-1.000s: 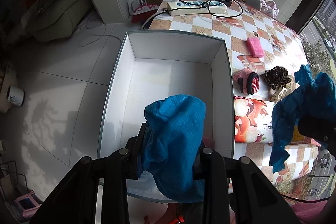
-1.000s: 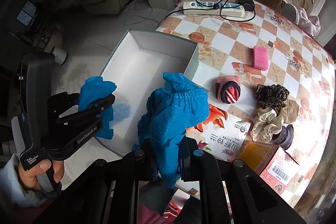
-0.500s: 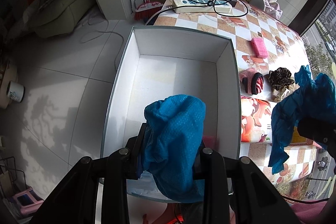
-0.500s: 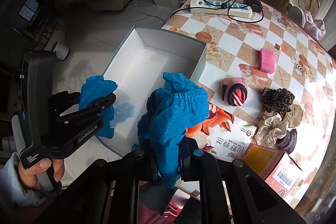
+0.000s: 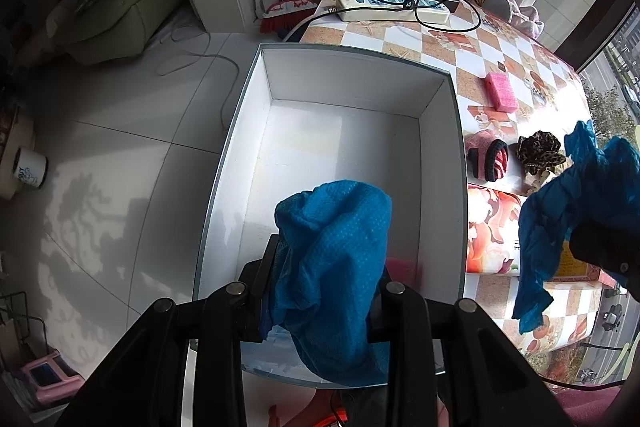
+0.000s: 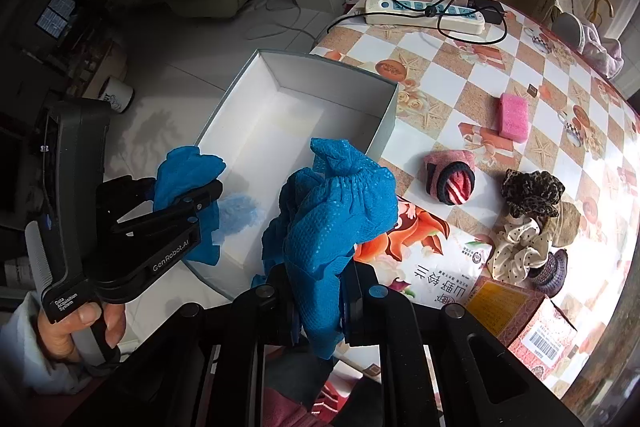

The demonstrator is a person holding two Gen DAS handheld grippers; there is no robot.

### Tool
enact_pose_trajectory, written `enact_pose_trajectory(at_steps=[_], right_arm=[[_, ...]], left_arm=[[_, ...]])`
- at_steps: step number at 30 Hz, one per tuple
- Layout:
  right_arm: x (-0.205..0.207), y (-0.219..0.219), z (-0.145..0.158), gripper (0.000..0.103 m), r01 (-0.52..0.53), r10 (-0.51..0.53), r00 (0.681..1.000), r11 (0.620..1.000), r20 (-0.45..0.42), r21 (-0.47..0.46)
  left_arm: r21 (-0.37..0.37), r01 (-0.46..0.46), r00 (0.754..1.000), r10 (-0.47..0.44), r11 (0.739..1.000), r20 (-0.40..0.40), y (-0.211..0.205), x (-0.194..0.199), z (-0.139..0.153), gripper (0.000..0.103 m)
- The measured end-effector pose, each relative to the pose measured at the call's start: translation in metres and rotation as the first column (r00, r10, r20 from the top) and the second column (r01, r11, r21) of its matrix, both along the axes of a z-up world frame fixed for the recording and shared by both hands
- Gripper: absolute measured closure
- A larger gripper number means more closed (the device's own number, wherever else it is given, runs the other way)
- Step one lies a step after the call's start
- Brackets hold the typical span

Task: Organize soft objects
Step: 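Lower both blue cloths into the white box and open both tools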

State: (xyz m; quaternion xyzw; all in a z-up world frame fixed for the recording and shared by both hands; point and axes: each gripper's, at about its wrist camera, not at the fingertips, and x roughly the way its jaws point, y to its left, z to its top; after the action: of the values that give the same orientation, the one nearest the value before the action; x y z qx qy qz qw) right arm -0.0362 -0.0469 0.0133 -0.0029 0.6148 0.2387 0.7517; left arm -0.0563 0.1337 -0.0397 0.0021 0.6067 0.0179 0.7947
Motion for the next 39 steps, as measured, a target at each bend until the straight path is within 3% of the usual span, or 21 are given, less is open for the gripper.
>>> enact_pose_trajectory(at_steps=[17,34,39], right_arm=[[0.032,0.034,-0.003,0.087,-0.051,0.052,0.999,0.998,-0.012,0.037],[0.053,0.071,-0.015,0.087,-0.156,0.155,0.988,0.988,-0.023,-0.015],[0.054,0.078,-0.02,0.087,-0.178,0.177,0.984,0.984,-0.032,-0.029]], left_arm=[[0.008,-0.027,1.0,0.027,1.0,-0.008,0.009,0.005,-0.004,0.068],[0.006,-0.028,0.999,0.029,1.0,-0.034,0.012,0.005,-0.011,0.068],[0.0,-0.022,0.999,0.022,1.0,-0.03,0.01,0.005,-0.011,0.063]])
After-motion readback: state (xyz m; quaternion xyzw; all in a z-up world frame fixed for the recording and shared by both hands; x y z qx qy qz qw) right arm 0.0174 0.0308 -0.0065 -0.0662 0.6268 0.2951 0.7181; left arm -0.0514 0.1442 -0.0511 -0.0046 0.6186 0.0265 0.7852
